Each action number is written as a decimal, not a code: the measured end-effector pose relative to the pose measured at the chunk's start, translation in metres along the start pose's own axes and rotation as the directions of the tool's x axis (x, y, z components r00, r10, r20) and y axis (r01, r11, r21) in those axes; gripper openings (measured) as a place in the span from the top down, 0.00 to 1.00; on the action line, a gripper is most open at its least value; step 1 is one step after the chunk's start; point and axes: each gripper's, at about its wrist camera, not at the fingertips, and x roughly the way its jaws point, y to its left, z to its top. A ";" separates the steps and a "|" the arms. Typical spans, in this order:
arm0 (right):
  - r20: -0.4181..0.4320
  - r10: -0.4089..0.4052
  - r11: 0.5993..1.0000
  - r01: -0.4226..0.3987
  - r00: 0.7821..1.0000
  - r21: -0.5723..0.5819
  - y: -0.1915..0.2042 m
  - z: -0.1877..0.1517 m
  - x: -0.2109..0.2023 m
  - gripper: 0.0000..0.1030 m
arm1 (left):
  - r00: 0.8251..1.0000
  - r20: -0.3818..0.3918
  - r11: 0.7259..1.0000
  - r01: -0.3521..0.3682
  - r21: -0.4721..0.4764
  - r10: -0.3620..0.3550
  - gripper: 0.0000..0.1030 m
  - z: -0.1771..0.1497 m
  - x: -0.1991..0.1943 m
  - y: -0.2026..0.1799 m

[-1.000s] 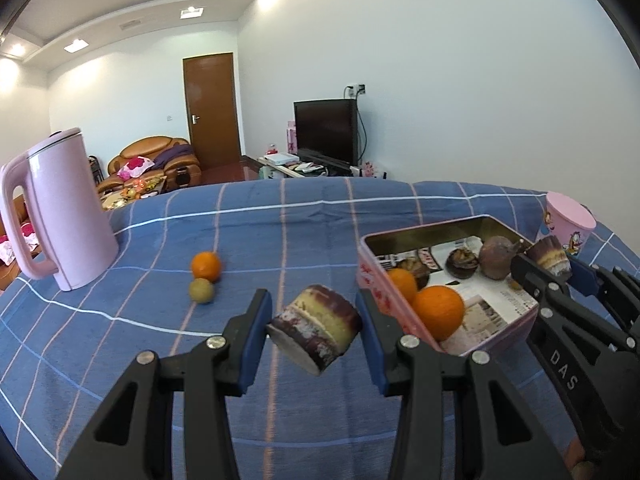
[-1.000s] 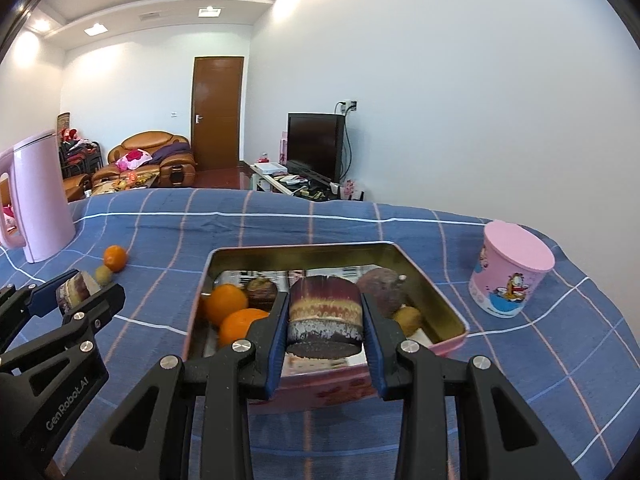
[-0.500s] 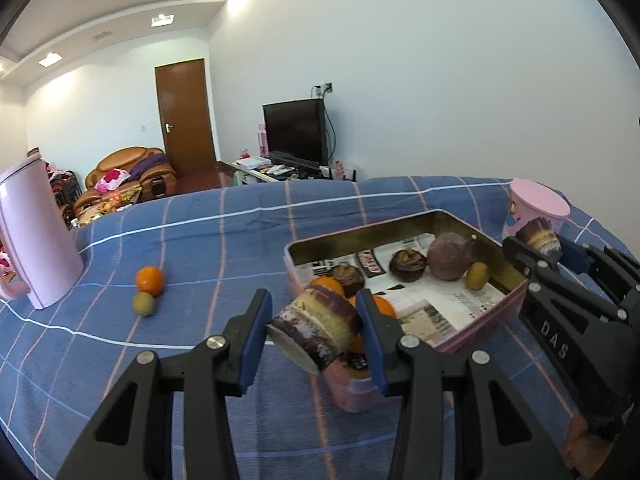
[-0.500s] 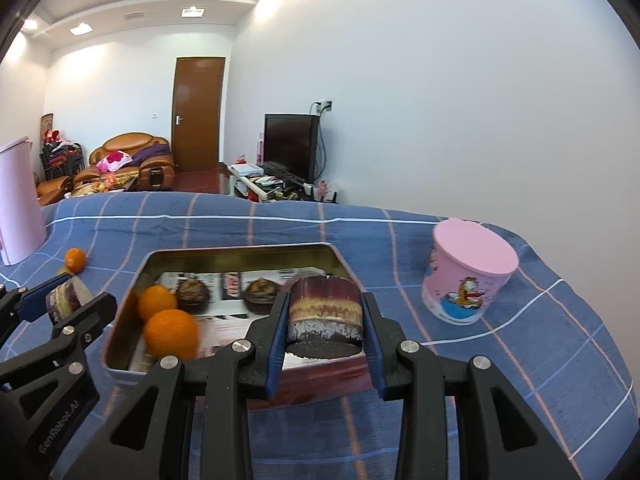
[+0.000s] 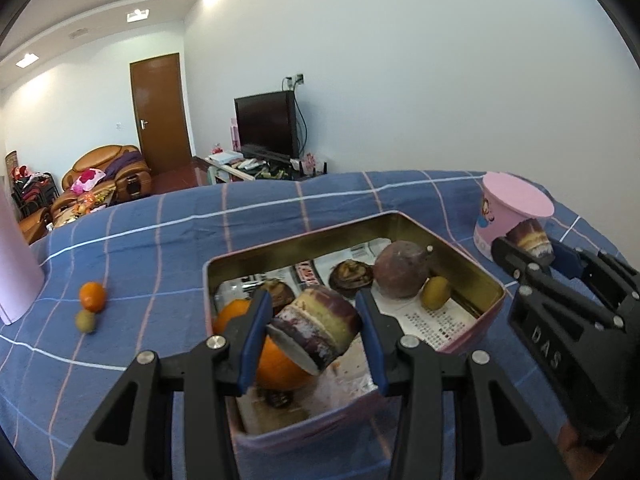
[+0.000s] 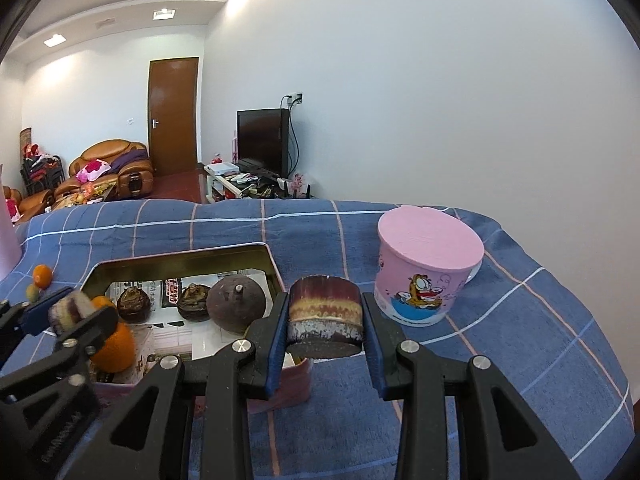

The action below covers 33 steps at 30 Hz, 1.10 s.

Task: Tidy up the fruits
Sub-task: 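Lower both cylinders into the tin and open both tools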

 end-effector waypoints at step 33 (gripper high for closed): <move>-0.077 0.237 0.969 -0.242 0.968 -0.052 0.018 0.007 0.025 0.63 | 0.994 -0.103 0.994 0.033 -0.107 -0.044 0.49 0.009 0.030 0.013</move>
